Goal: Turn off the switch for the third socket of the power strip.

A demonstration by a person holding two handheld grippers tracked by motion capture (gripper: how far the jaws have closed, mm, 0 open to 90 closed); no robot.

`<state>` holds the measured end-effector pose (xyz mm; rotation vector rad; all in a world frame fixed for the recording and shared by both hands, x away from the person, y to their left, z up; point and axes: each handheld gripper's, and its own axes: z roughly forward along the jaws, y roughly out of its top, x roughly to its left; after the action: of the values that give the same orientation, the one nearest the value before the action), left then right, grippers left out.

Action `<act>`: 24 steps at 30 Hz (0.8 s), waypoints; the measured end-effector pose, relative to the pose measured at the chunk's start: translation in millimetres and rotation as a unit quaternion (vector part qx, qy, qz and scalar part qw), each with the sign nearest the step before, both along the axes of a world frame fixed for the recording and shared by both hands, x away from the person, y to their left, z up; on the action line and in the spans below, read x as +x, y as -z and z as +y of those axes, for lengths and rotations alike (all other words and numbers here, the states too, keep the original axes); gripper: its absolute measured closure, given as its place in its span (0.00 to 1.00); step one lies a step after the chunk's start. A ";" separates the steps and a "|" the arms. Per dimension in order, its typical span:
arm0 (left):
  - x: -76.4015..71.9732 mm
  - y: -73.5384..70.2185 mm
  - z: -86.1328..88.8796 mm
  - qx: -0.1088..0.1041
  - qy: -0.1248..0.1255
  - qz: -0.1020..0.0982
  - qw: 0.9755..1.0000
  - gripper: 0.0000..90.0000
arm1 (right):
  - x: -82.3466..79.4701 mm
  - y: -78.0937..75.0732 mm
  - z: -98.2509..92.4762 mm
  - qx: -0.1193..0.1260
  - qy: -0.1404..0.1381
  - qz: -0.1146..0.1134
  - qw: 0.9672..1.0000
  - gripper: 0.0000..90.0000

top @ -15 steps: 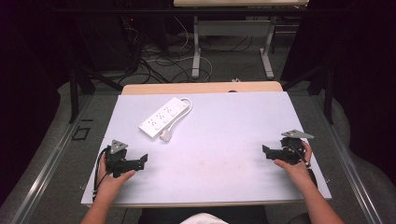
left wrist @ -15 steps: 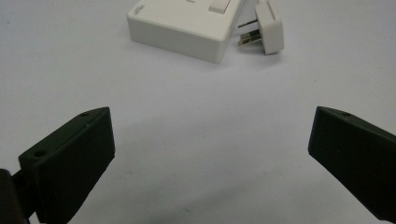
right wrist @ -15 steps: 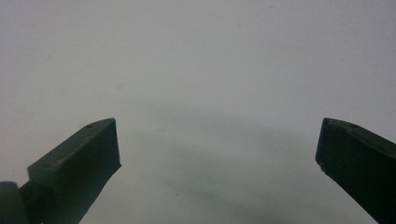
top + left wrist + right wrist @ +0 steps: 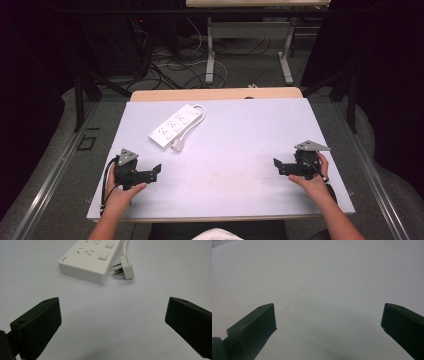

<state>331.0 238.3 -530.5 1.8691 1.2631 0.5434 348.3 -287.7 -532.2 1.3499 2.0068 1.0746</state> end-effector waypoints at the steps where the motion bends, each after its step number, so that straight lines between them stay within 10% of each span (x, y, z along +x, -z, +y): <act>1: 0.0 -1.4 -1.3 0.000 0.003 0.003 1.000 0.00 | -1.4 0.3 2.5 0.002 -0.009 0.002 1.000 0.00; 24: 21.9 -38.1 -13.6 0.006 0.007 0.020 1.000 0.06 | -6.4 6.6 12.6 0.005 -0.064 0.029 0.998 0.00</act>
<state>352.9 224.7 -492.4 1.9059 1.2743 0.5108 341.9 -275.1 -538.9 1.2860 2.1567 1.1143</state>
